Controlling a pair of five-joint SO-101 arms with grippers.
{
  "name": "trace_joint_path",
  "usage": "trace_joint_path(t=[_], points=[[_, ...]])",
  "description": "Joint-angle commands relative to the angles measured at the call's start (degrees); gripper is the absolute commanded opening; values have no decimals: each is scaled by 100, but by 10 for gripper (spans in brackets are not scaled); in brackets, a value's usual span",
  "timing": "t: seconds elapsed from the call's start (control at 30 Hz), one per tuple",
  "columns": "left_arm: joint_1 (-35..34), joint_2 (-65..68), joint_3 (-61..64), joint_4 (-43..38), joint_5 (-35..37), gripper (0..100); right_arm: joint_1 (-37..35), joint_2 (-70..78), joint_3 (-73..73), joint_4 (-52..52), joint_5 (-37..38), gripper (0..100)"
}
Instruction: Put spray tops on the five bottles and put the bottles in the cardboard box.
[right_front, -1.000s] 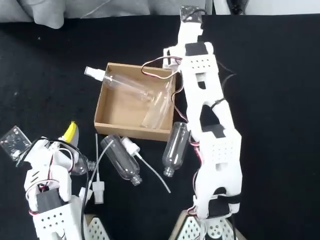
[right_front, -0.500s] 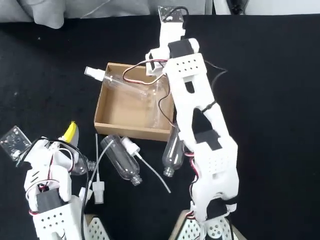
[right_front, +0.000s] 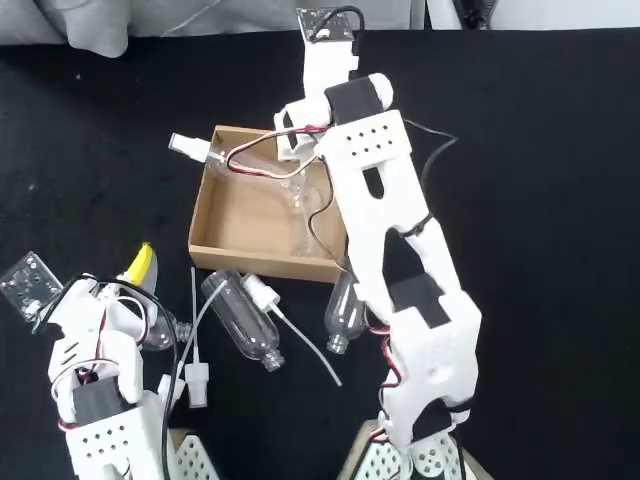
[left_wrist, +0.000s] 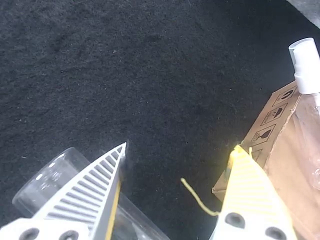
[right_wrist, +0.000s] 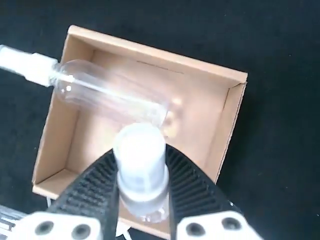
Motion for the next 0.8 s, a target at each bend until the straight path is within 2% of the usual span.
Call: trace_joint_path(t=[0.0, 0.27, 0.6, 0.77], points=[[4, -53, 136, 18, -44, 299, -211, -523, -127, 88, -44, 11], [4, -53, 136, 18, -44, 299, -264, -1437, 1604, -879, -26, 11], [4, -53, 136, 18, -44, 299, -273, -4004, 5393, -3719, -26, 11], [4, -53, 136, 18, -44, 299, -255, -5033, 6826, -4756, 9, 11]])
